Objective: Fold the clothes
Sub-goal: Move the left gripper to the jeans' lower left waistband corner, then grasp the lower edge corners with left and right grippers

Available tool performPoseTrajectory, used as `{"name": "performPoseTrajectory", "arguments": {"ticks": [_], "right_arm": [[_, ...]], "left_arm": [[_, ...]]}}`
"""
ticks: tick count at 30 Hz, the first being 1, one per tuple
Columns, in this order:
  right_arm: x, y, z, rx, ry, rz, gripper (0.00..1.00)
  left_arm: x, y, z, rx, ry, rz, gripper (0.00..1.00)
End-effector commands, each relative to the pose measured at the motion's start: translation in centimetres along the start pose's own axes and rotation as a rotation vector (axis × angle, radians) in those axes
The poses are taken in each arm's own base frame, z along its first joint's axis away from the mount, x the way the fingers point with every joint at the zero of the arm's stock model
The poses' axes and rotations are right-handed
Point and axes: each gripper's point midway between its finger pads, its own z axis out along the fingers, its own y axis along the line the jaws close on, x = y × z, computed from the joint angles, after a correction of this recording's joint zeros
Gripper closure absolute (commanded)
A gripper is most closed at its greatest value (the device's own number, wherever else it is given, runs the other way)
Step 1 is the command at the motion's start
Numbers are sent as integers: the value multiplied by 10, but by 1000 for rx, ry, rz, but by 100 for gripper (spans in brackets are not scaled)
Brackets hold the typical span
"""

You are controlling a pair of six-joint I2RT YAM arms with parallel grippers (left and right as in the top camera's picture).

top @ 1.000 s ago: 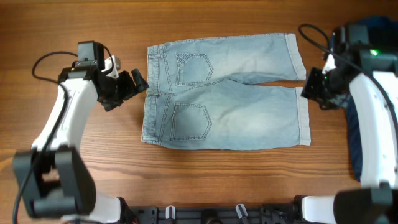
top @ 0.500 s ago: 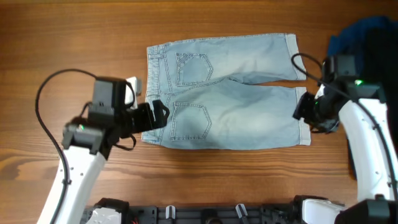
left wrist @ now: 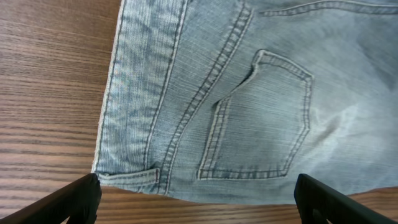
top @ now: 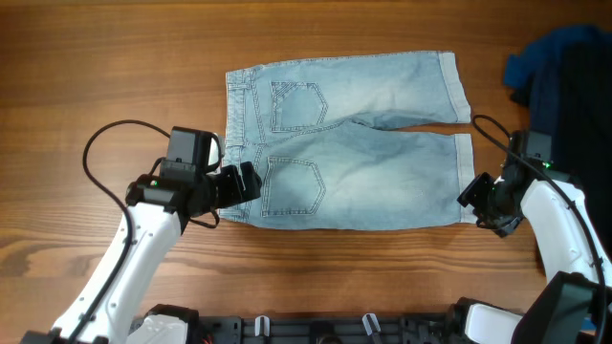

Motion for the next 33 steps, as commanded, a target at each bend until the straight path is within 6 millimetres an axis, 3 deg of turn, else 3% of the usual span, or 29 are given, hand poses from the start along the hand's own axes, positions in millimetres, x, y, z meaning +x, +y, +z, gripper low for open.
{"name": "performPoseTrajectory", "arguments": {"ticks": [1, 14, 23, 29, 33], "right_arm": [[2, 3, 9, -17, 30, 22, 39], [3, 12, 49, -27, 123, 24, 39], [6, 10, 65, -9, 161, -2, 61], [8, 9, 64, -7, 170, -23, 60], [8, 9, 64, -8, 169, -23, 61]], "left_arm": [[1, 5, 10, -25, 14, -9, 0], [-3, 4, 12, -20, 4, -8, 0], [-1, 5, 12, -26, 11, -78, 0], [20, 17, 13, -83, 93, -146, 0], [38, 29, 25, -122, 148, -227, 0]]}}
